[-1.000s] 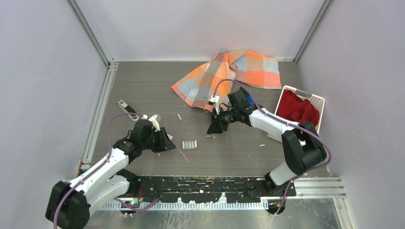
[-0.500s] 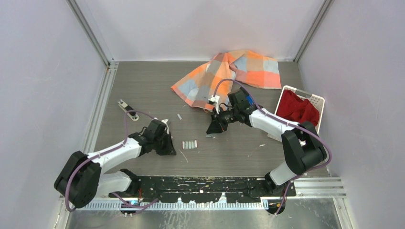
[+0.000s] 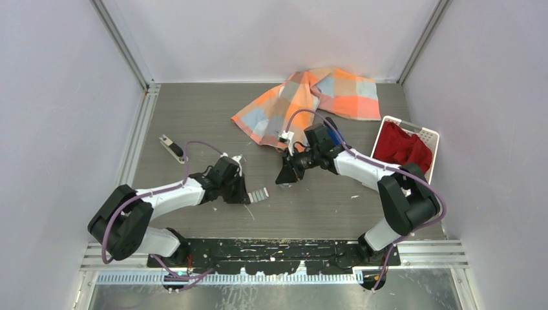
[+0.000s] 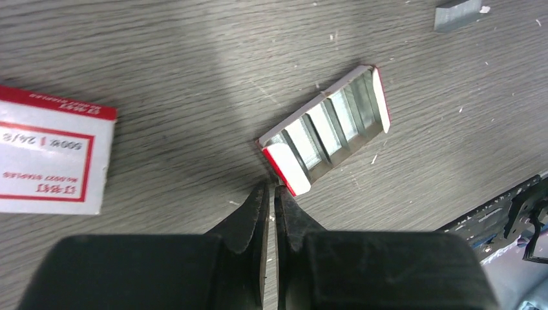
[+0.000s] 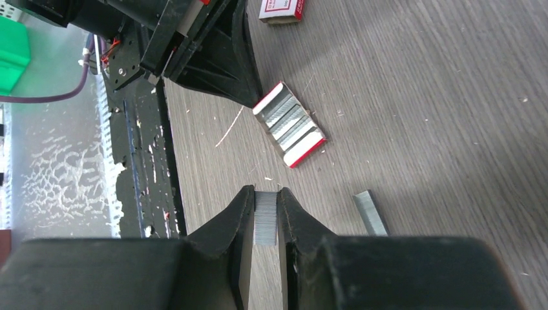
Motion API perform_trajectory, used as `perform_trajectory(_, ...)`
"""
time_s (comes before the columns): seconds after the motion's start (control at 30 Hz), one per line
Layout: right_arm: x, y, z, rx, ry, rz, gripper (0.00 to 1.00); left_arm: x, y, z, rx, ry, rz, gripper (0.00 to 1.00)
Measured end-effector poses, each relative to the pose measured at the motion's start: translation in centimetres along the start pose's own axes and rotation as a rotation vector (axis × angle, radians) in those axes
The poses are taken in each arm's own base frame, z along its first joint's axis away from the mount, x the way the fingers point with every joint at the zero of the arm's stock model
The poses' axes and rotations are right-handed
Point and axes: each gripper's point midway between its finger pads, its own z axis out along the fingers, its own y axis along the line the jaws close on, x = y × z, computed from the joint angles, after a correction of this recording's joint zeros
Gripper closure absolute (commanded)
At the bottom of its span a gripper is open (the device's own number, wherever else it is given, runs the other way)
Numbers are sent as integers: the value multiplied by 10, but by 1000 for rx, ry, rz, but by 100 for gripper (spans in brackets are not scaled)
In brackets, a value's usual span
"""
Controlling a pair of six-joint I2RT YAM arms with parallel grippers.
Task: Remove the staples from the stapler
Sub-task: Place the staple in the staple box.
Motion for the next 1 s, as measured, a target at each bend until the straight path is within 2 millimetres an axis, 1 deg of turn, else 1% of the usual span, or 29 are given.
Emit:
perform_trajectory(0.37,4,3,15,0,-1,56,88,-1,-22,12,32,5,42,91)
perform_trajectory(0.5,8,3,25,23,17,58,88,-2,-24,12,36,1,37,88)
perform_trajectory(0.57,12,2,30,45,31,57,88,-1,-21,9,26,-5,37,86)
perform_trajectory(0.67,16,-1,39,90,58,43,88,3,-12,-5,-6,-17,44,85)
perform_trajectory(0.73,15,-3,44,120,74,26,88,1,-10,-21,-16,-46,59,82)
perform_trajectory(0.8,9,-7,50,156,82,-6,88,-6,-12,-37,-6,-96,82,74)
perform_trajectory(0.87,4,-4,57,170,90,-36,88,-12,-14,-55,-3,-141,104,67)
perform_trajectory(0.93,-2,-4,61,193,93,-69,87,-20,-17,-76,-7,-183,129,63)
perform_trajectory(1.0,-7,-3,67,215,97,-99,87,-33,-24,-100,-11,-224,157,57)
